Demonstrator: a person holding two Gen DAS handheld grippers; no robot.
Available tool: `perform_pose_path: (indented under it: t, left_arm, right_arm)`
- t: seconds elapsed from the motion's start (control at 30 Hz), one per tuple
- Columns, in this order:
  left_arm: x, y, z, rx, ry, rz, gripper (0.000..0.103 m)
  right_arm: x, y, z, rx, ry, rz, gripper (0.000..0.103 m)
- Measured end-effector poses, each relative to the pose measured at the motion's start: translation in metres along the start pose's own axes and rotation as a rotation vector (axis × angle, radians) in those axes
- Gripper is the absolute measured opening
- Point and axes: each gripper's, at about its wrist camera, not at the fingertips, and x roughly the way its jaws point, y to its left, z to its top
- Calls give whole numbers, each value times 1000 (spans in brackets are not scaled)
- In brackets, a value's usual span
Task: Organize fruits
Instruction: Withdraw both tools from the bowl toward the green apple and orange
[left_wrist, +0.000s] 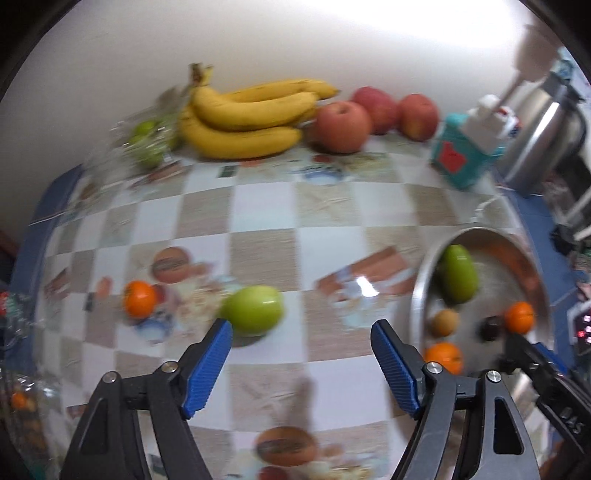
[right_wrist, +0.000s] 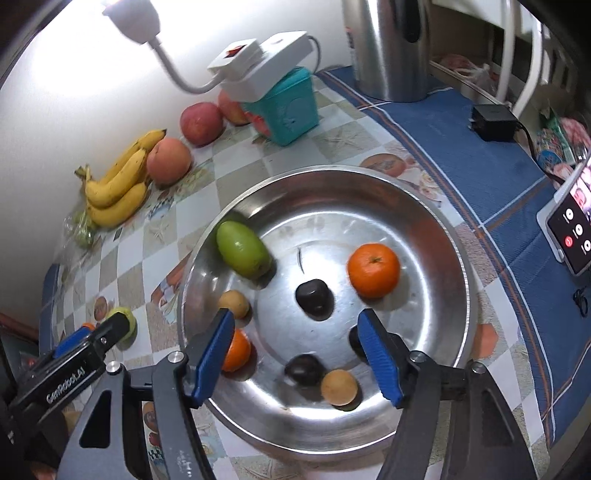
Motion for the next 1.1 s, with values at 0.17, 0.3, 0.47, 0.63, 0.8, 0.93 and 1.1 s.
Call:
perform_pose_path:
  t: [0.17, 0.3, 0.47, 0.63, 0.8, 0.93, 1.1]
  left_arm:
    - [2, 22, -1, -22, 19, 82, 87]
    - [-2, 38, -2, -32, 7, 135, 92]
    - [-5, 57, 0, -42, -5, 200, 96]
    - [-10, 75, -1, -52, -18, 255, 97]
    - [-13, 88, -3, -66, -22, 260, 100]
    - [-13, 95, -4, -80, -20, 258, 102]
    - [-15, 104, -4, -100, -37, 246, 103]
  right_arm:
    - [3, 17, -4, -56, 7, -9, 70]
    - [5, 31, -7, -101, 12, -17, 71]
    - [8, 46, -12, -151, 18, -25, 80]
    - [9, 58, -17, -190, 18, -31, 80]
    - [10, 67, -19, -227, 14, -51, 80]
    - [12, 73, -22, -252, 19, -59, 82]
    - [14, 81, -26, -280, 20, -71, 82]
